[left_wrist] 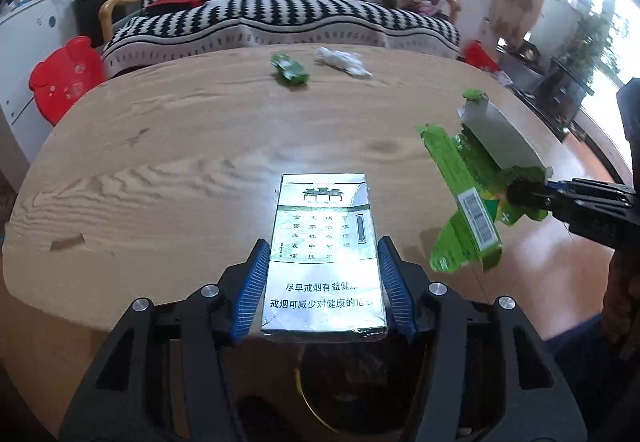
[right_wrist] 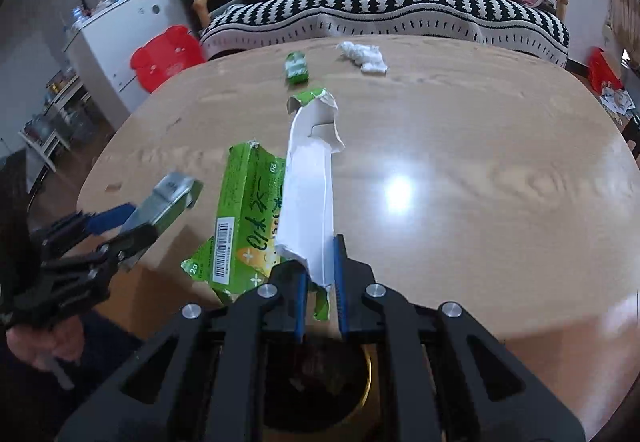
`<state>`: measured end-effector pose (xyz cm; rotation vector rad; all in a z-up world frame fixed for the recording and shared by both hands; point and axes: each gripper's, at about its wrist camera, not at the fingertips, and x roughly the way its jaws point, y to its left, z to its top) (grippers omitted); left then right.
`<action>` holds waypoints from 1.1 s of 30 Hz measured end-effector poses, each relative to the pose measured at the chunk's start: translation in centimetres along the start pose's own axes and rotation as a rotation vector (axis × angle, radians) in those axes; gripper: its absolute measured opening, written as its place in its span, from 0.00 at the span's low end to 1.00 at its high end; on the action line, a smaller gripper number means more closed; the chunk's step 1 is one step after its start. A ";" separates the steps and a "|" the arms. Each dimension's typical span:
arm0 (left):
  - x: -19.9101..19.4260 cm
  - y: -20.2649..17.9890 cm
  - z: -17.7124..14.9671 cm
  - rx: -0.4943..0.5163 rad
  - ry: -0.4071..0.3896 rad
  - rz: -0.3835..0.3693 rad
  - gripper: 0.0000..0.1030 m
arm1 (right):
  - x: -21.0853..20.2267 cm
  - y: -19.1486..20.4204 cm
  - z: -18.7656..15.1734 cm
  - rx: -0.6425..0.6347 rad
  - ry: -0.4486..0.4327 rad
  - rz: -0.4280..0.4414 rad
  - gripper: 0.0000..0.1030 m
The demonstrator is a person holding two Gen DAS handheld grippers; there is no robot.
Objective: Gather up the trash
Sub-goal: 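Carry both boxes over the bin and open both grippers to drop them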
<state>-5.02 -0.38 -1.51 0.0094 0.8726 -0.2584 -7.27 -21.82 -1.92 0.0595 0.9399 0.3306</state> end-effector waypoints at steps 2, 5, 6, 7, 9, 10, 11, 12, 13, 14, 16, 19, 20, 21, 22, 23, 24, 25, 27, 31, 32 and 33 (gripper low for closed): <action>-0.8 -0.8 -1.7 0.016 0.013 -0.019 0.53 | -1.2 0.1 -2.6 0.011 0.011 0.015 0.12; -1.6 -1.9 -4.2 0.041 0.041 -0.051 0.53 | -2.1 0.7 -6.2 0.007 0.038 0.014 0.12; -1.7 -2.1 -5.0 0.047 0.050 -0.065 0.53 | -2.1 1.1 -7.5 0.000 0.060 0.008 0.12; -1.7 -2.3 -6.0 0.055 0.071 -0.083 0.53 | -1.9 1.2 -8.4 0.004 0.082 0.010 0.12; -1.4 -2.5 -7.4 0.055 0.106 -0.097 0.53 | -1.3 1.3 -10.2 0.017 0.130 0.022 0.12; -1.2 -2.5 -8.3 0.054 0.130 -0.103 0.53 | -1.0 1.4 -11.0 0.019 0.154 0.019 0.12; -0.8 -2.6 -9.0 0.055 0.154 -0.105 0.53 | -0.6 1.5 -11.5 0.020 0.173 0.015 0.12; -0.5 -2.6 -9.6 0.054 0.175 -0.103 0.53 | -0.2 1.7 -12.0 0.018 0.197 0.014 0.12; 0.0 -2.5 -10.2 0.054 0.195 -0.101 0.53 | 0.2 1.8 -12.4 0.016 0.220 0.010 0.12; 0.3 -2.6 -10.4 0.054 0.212 -0.101 0.53 | 0.7 1.9 -12.6 0.013 0.237 0.003 0.12; 1.2 -2.6 -10.8 0.046 0.247 -0.108 0.53 | 1.3 2.0 -12.7 0.013 0.264 -0.001 0.12; 2.0 -2.5 -10.7 0.024 0.269 -0.119 0.53 | 1.7 2.4 -12.5 0.013 0.277 0.000 0.12; 2.1 -2.5 -10.8 0.021 0.272 -0.117 0.53 | 1.8 2.6 -12.5 0.010 0.281 0.000 0.12; 2.3 -2.5 -10.8 0.018 0.278 -0.118 0.53 | 2.0 2.7 -12.4 0.009 0.283 0.001 0.12; 2.3 -2.4 -10.8 0.015 0.281 -0.120 0.53 | 2.1 2.8 -12.4 0.010 0.285 0.003 0.12; 2.4 -2.4 -10.9 0.012 0.285 -0.123 0.53 | 2.3 2.7 -12.0 0.010 0.287 0.005 0.12; 2.5 -2.4 -10.9 0.011 0.287 -0.125 0.53 | 2.4 2.7 -11.9 0.009 0.290 0.006 0.12; 2.5 -2.3 -11.0 0.008 0.288 -0.125 0.53 | 2.4 2.7 -12.0 0.008 0.290 0.006 0.12; 2.6 -2.4 -11.1 0.008 0.290 -0.125 0.53 | 2.6 2.6 -11.9 0.007 0.290 0.005 0.12; 2.8 -2.5 -10.7 0.002 0.296 -0.125 0.53 | 2.7 2.4 -11.8 0.009 0.290 0.006 0.12; 2.8 -2.5 -10.6 0.000 0.297 -0.125 0.53 | 2.7 2.4 -11.7 0.010 0.291 0.004 0.12; 2.9 -2.5 -10.6 -0.003 0.300 -0.126 0.53 | 2.7 2.4 -11.7 0.010 0.291 0.003 0.12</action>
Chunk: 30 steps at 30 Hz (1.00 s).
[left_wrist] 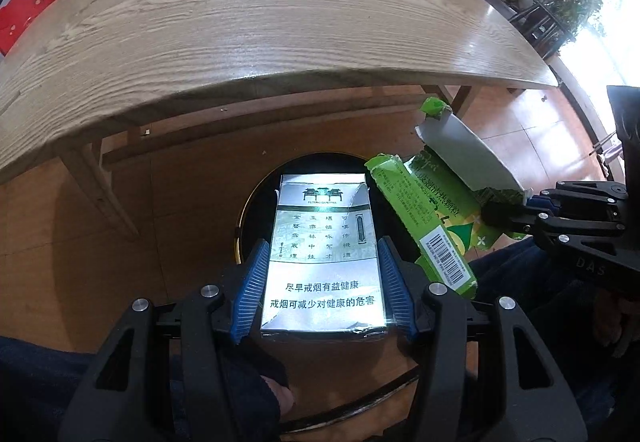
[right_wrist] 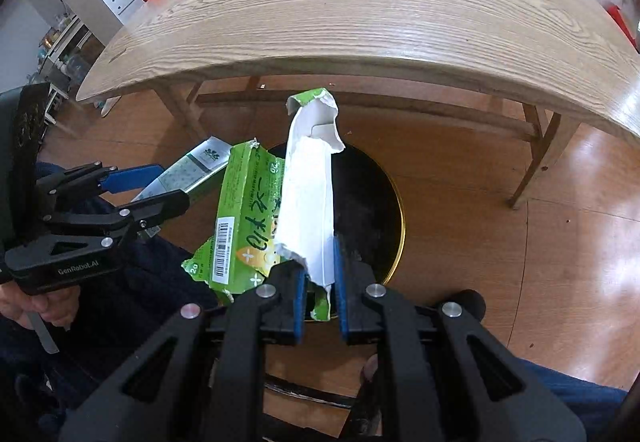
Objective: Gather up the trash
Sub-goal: 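Carry both boxes over the bin and open both grippers to drop them, then grasp the green plastic piece with the left gripper while the right gripper grasps the white tissue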
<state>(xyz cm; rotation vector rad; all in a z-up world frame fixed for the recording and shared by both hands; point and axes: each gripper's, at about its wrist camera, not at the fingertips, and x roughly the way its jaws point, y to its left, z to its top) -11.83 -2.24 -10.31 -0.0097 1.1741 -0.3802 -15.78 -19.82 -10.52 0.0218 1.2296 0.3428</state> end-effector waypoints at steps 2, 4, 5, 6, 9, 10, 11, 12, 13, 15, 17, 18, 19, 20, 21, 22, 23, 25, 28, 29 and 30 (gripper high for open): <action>0.1 0.0 0.1 -0.009 0.003 -0.001 0.53 | -0.1 -0.1 0.1 0.005 -0.001 -0.006 0.12; 0.3 0.2 0.0 -0.024 0.007 0.000 0.54 | -0.1 -0.2 0.1 0.009 -0.003 -0.010 0.13; 0.3 0.3 0.0 -0.028 0.010 -0.002 0.57 | -0.1 -0.3 0.1 0.011 -0.003 -0.008 0.14; 0.4 0.4 0.0 -0.034 0.014 -0.005 0.67 | -0.1 -0.3 0.2 0.016 -0.004 -0.007 0.18; 0.4 0.4 0.0 -0.040 0.008 -0.011 0.78 | -0.5 -0.5 0.3 0.029 -0.021 -0.010 0.62; 0.4 0.3 0.0 -0.033 0.008 -0.009 0.79 | -0.8 -0.5 0.4 0.030 -0.037 -0.012 0.66; 0.4 0.2 -0.1 -0.030 0.007 -0.007 0.80 | -1.0 -0.6 0.4 0.028 -0.046 -0.014 0.66; 0.5 0.2 -0.1 -0.028 0.008 -0.006 0.80 | -1.1 -0.6 0.5 0.026 -0.050 -0.014 0.66; 0.5 0.1 -0.1 -0.027 0.010 -0.005 0.80 | -1.0 -0.6 0.5 0.029 -0.049 -0.012 0.66; 0.5 0.1 -0.1 -0.030 0.012 -0.004 0.80 | -0.9 -0.7 0.5 0.033 -0.043 -0.008 0.66; 0.6 0.2 -0.1 -0.036 0.012 -0.004 0.80 | -1.0 -0.6 0.6 0.031 -0.044 -0.009 0.66; 0.6 0.2 -0.1 -0.038 0.012 -0.004 0.80 | -1.0 -0.6 0.6 0.030 -0.045 -0.008 0.66; 0.6 0.3 -0.1 -0.039 0.012 -0.005 0.80 | -0.9 -0.6 0.6 0.029 -0.045 -0.007 0.66; 0.6 0.3 -0.1 -0.038 0.010 -0.004 0.80 | -1.0 -0.6 0.6 0.030 -0.045 -0.006 0.66; 0.6 0.3 -0.1 -0.037 0.008 -0.004 0.80 | -0.9 -0.6 0.6 0.029 -0.046 -0.006 0.66; 0.5 0.3 0.0 -0.037 0.004 -0.005 0.80 | -0.9 -0.6 0.6 0.030 -0.047 -0.005 0.66; 0.4 0.3 0.0 -0.036 -0.001 -0.004 0.80 | -1.0 -0.6 0.6 0.030 -0.048 -0.004 0.66; -0.1 0.2 0.2 -0.031 -0.021 -0.001 0.80 | -1.2 -0.7 0.7 0.033 -0.057 0.000 0.66; -1.1 0.0 0.7 -0.035 -0.050 0.000 0.80 | -2.2 -0.8 1.1 0.040 -0.100 0.009 0.66; -1.6 0.0 1.0 -0.037 -0.062 -0.003 0.82 | -2.7 -0.8 1.4 0.042 -0.118 0.009 0.67; -2.0 0.0 1.4 -0.037 -0.074 -0.004 0.83 | -3.3 -0.8 1.9 0.044 -0.141 0.006 0.68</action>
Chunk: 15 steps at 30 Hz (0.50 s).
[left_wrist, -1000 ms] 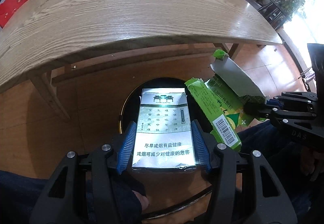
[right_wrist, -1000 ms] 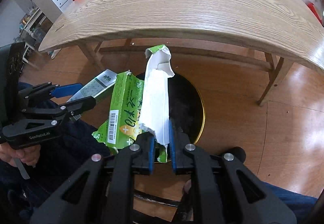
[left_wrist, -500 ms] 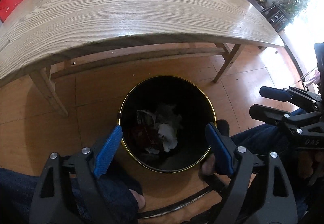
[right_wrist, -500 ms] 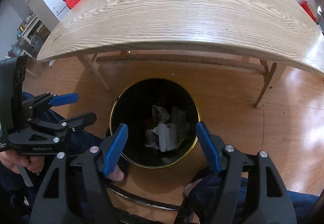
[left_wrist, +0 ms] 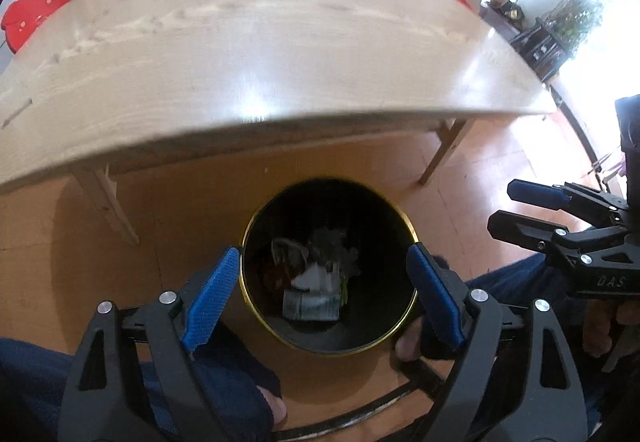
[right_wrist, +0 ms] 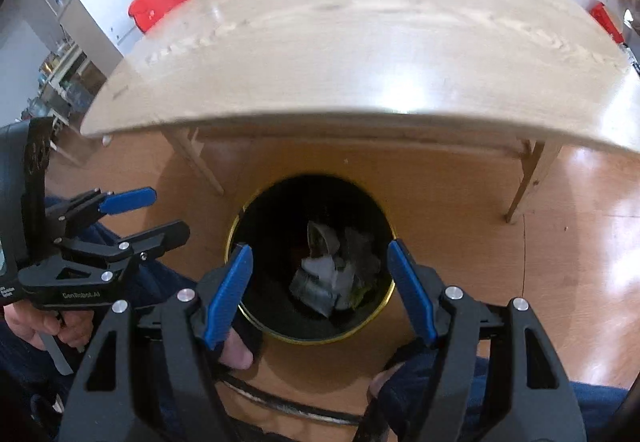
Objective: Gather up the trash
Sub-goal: 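Grasp the green plastic piece with the left gripper while the right gripper grasps the white tissue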
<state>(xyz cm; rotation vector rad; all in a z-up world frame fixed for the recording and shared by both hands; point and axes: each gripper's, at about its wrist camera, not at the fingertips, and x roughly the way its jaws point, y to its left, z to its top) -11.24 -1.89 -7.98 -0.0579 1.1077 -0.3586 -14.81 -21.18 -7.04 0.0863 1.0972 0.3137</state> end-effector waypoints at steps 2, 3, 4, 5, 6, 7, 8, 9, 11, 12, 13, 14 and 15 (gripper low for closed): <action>-1.0 0.0 1.5 0.005 -0.029 0.008 0.83 | -0.8 -0.1 1.2 0.003 -0.036 -0.006 0.69; -1.5 0.1 2.6 0.013 -0.051 0.023 0.84 | -1.3 -0.2 2.3 0.003 -0.056 -0.011 0.70; -1.9 0.2 3.7 0.011 -0.069 0.040 0.86 | -1.6 -0.2 3.1 0.001 -0.070 -0.016 0.71; -2.2 0.3 4.5 0.007 -0.082 0.050 0.89 | -1.8 -0.3 4.1 -0.002 -0.085 -0.023 0.74; -2.5 0.5 6.2 0.000 -0.105 0.060 0.91 | -2.1 -0.3 5.5 -0.006 -0.108 -0.037 0.78; -2.5 0.7 7.5 -0.004 -0.118 0.072 0.91 | -2.1 -0.5 6.6 -0.009 -0.120 -0.048 0.80; -2.5 0.8 8.9 -0.012 -0.127 0.093 0.92 | -1.9 -0.8 8.3 -0.010 -0.133 -0.065 0.84; -2.3 1.0 10.4 -0.024 -0.140 0.115 0.92 | -1.6 -1.2 9.6 -0.007 -0.144 -0.078 0.84; -1.2 1.4 14.0 -0.029 -0.166 0.142 0.93 | -0.4 -2.2 12.7 -0.003 -0.146 -0.097 0.86; -0.1 1.5 16.1 -0.034 -0.165 0.172 0.93 | 0.5 -2.6 14.1 0.002 -0.138 -0.106 0.86; 0.9 1.7 17.8 -0.034 -0.165 0.196 0.93 | 1.5 -3.1 15.3 0.009 -0.125 -0.109 0.86; 1.7 1.9 18.9 -0.039 -0.167 0.212 0.93 | 2.9 -4.0 16.8 0.020 -0.107 -0.111 0.86; 3.1 2.2 20.6 -0.047 -0.160 0.228 0.93 | 3.9 -4.4 17.7 0.019 -0.090 -0.121 0.86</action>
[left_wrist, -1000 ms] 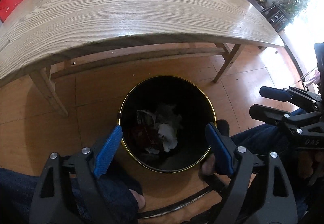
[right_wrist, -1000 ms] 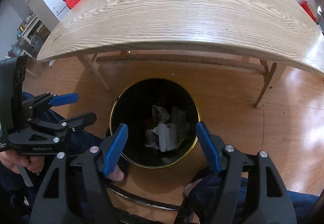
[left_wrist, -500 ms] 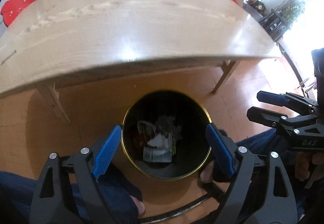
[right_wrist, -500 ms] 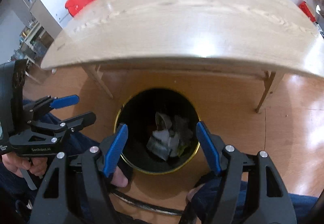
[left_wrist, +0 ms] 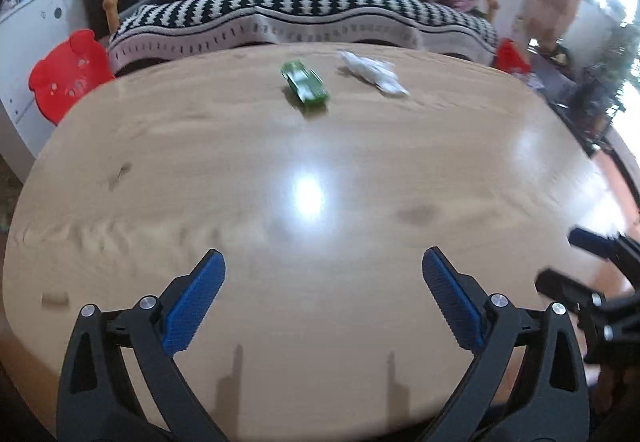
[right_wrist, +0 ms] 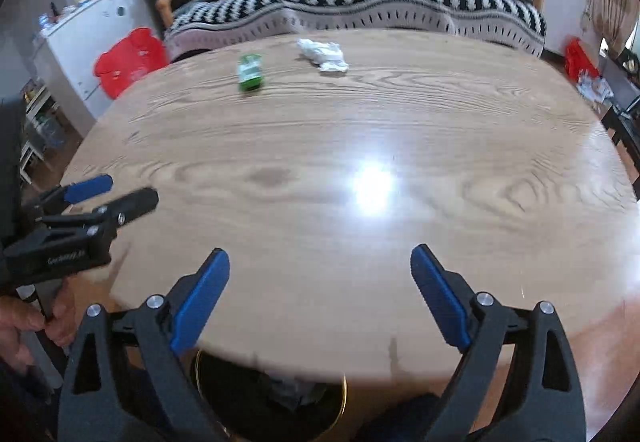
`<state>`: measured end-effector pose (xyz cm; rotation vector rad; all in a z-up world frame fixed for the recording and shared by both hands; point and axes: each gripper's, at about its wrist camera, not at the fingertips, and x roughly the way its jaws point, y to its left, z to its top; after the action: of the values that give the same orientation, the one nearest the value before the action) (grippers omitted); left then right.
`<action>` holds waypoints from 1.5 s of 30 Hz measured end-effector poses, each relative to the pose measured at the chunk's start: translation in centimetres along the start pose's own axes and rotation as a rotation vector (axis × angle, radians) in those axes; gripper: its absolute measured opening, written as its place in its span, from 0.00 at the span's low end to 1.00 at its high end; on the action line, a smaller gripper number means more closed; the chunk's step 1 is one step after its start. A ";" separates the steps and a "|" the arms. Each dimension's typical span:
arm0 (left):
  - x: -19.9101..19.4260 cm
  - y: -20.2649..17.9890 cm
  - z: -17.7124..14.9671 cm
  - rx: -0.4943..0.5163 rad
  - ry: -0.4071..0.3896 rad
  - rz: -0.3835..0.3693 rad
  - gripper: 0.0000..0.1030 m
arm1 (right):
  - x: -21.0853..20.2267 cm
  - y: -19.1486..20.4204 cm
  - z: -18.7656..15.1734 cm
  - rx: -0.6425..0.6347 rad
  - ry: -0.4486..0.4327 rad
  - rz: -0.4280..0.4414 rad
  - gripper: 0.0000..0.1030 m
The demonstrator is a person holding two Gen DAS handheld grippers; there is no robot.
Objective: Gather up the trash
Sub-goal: 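Grasp the green plastic piece with the left gripper while the right gripper grasps the white tissue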
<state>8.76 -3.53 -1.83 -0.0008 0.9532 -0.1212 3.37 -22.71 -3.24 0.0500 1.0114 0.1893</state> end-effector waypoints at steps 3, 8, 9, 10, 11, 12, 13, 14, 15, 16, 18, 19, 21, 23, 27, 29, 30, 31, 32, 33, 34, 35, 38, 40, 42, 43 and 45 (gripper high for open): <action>3.5 0.3 2.5 -0.063 0.027 0.000 0.93 | 3.9 -0.3 2.3 -0.047 0.055 -0.071 0.86; 9.2 0.4 5.6 -0.094 0.077 0.010 0.93 | 9.1 -1.7 6.4 -0.061 0.081 -0.074 0.86; 10.1 0.7 6.3 -0.121 0.072 0.017 0.93 | 10.0 -2.0 7.1 -0.058 0.084 -0.064 0.86; 11.0 1.1 6.8 -0.141 0.070 0.023 0.93 | 10.9 -2.4 8.0 -0.062 0.083 -0.059 0.86; 11.4 1.1 7.4 -0.145 0.059 0.037 0.93 | 11.8 -2.6 9.0 -0.081 0.068 -0.061 0.88; 12.0 1.2 8.1 -0.145 0.051 0.043 0.93 | 12.3 -2.7 9.8 -0.101 0.057 -0.061 0.88; 12.6 1.2 8.8 -0.149 0.044 0.048 0.93 | 12.9 -2.8 10.6 -0.117 0.047 -0.066 0.88; 13.1 1.4 9.5 -0.159 0.033 0.052 0.93 | 13.7 -2.9 11.6 -0.134 0.032 -0.064 0.88; 13.6 1.7 10.1 -0.169 0.021 0.059 0.93 | 14.4 -2.9 12.6 -0.144 0.026 -0.057 0.89; 14.0 1.8 10.7 -0.169 0.016 0.073 0.93 | 15.1 -2.8 13.6 -0.158 0.020 -0.049 0.88; 14.9 1.8 11.8 -0.163 0.010 0.092 0.93 | 16.3 -2.4 15.5 -0.187 0.023 -0.034 0.88; 15.3 1.8 12.2 -0.162 0.007 0.091 0.93 | 17.1 -2.1 16.6 -0.203 0.030 -0.027 0.88; 15.8 2.0 13.1 -0.165 0.004 0.089 0.93 | 18.4 -1.8 18.8 -0.222 0.037 -0.016 0.88; 16.4 2.4 13.9 -0.170 0.002 0.081 0.93 | 19.6 -1.6 20.7 -0.227 0.030 -0.011 0.88; 17.0 3.4 14.5 -0.157 -0.008 0.102 0.93 | 20.8 -1.5 22.7 -0.229 0.008 -0.006 0.85; 16.9 3.5 14.3 -0.133 -0.018 0.102 0.87 | 21.1 -1.4 23.4 -0.238 -0.010 0.003 0.77; 16.8 3.6 14.2 -0.126 -0.028 0.102 0.75 | 21.0 -1.3 23.4 -0.240 -0.017 0.006 0.69; 16.7 3.6 14.2 -0.110 -0.035 0.118 0.68 | 20.9 -1.2 23.6 -0.243 -0.028 0.013 0.63; 16.6 3.6 14.2 -0.094 -0.037 0.137 0.57 | 20.8 -1.1 23.7 -0.245 -0.035 0.021 0.45; 16.6 3.6 14.1 -0.084 -0.038 0.150 0.48 | 20.8 -1.0 23.7 -0.243 -0.037 0.025 0.27; 16.4 3.8 14.0 -0.088 -0.045 0.143 0.43 | 20.7 -0.8 23.6 -0.238 -0.032 0.026 0.25; 16.2 3.9 13.8 -0.089 -0.045 0.142 0.40 | 20.5 -0.7 23.4 -0.231 -0.029 0.028 0.21; 15.5 4.0 13.1 -0.091 -0.039 0.124 0.38 | 19.4 -0.2 21.9 -0.210 -0.020 0.017 0.16; 14.7 4.0 12.3 -0.089 -0.021 0.112 0.38 | 17.8 0.0 20.4 -0.196 -0.039 0.025 0.16; 13.5 4.2 11.2 -0.093 -0.005 0.094 0.38 | 15.5 0.4 18.4 -0.175 -0.057 0.025 0.15; 12.8 4.2 10.6 -0.087 -0.002 0.091 0.38 | 14.5 0.5 17.4 -0.168 -0.061 0.028 0.15; 10.9 4.2 9.4 -0.066 -0.004 0.092 0.38 | 12.2 0.9 15.0 -0.156 -0.062 0.027 0.15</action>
<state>23.05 -0.94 -5.44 -0.0184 0.9509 -0.0051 22.26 -18.93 -5.38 -0.0723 0.9323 0.2887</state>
